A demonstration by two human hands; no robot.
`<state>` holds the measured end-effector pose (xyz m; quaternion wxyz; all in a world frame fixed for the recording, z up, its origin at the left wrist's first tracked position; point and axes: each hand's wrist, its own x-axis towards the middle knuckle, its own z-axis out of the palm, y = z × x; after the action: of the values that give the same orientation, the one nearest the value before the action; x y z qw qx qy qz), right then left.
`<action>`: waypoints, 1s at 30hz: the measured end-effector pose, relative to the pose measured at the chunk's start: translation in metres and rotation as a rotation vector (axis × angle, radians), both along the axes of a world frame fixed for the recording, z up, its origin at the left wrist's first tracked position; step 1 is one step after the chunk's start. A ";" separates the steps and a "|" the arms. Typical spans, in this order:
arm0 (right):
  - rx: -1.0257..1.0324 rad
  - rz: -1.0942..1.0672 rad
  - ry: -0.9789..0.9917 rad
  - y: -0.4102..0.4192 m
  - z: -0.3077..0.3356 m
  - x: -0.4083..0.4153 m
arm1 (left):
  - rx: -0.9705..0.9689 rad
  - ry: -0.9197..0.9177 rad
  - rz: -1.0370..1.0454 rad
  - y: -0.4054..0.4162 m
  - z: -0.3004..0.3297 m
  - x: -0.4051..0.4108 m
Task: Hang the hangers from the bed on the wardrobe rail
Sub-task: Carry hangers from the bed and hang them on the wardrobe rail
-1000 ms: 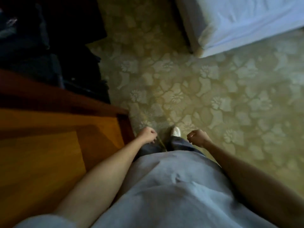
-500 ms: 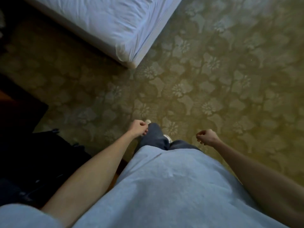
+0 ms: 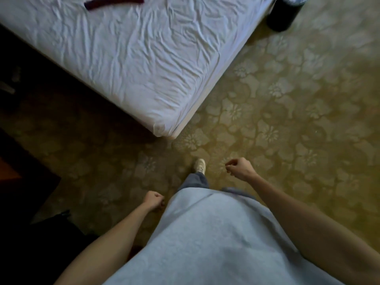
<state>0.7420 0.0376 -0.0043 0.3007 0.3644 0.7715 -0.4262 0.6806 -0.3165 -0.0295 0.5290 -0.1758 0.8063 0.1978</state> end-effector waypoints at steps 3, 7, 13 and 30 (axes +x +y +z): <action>0.049 -0.048 -0.009 0.040 0.011 -0.034 | 0.038 0.024 0.026 0.057 -0.003 -0.067; 0.100 -0.164 -0.067 0.105 0.012 -0.049 | 0.147 0.043 -0.063 0.172 0.001 -0.150; 0.112 -0.365 -0.225 0.218 -0.012 -0.048 | 0.326 0.034 -0.261 0.364 0.006 -0.252; -0.003 -0.227 -0.109 0.498 -0.002 -0.388 | 0.057 0.095 -0.174 0.562 0.041 -0.510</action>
<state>0.3544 0.5353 -0.0064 0.2926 0.4717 0.7069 -0.4382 0.1701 0.2456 0.0112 0.5103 -0.0806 0.8366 0.1822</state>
